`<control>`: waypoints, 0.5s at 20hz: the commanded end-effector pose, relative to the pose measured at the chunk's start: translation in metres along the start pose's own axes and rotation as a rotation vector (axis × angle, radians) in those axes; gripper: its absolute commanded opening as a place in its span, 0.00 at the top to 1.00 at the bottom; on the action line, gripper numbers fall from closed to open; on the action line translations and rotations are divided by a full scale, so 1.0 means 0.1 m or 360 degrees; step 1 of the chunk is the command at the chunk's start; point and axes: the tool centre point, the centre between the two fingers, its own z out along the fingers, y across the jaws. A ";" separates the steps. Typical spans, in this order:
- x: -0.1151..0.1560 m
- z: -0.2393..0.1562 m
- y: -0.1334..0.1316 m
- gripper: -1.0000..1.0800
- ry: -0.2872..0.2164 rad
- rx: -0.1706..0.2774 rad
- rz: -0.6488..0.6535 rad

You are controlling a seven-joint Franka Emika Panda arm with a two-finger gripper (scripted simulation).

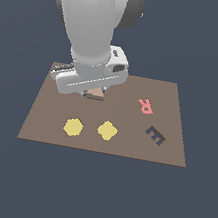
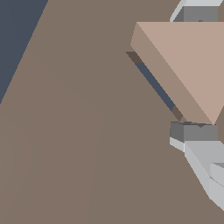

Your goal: Insert a designated object into the corresponding slot on a board.

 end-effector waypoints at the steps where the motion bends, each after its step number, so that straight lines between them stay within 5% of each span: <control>1: 0.01 0.00 0.00 1.00 0.0000 0.0000 -0.0021; 10: 0.01 0.06 0.00 1.00 0.0000 0.0000 -0.0018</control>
